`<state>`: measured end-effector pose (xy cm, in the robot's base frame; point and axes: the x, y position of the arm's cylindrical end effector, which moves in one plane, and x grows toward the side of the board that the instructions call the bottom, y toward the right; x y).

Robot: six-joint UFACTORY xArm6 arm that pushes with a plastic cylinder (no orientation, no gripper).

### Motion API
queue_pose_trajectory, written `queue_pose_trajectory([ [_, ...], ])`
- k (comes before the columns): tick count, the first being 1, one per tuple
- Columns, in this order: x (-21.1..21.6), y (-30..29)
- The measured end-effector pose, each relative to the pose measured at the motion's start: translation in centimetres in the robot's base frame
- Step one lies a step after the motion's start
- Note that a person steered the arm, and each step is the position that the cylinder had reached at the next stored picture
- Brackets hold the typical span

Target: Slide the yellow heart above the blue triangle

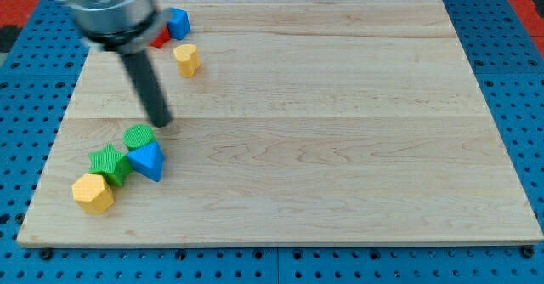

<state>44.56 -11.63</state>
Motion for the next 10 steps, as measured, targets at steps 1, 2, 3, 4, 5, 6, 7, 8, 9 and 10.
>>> queue_pose_trajectory([
  [1, -4.8, 7.1],
  [2, -11.2, 6.5],
  [3, -14.5, 3.2],
  [4, -10.9, -0.6],
  [5, -6.4, -2.1],
  [6, -7.0, -0.8],
  [7, -11.0, -0.5],
  [8, -11.8, -5.0],
  [9, -6.6, -7.1],
  [10, -2.6, -7.1],
])
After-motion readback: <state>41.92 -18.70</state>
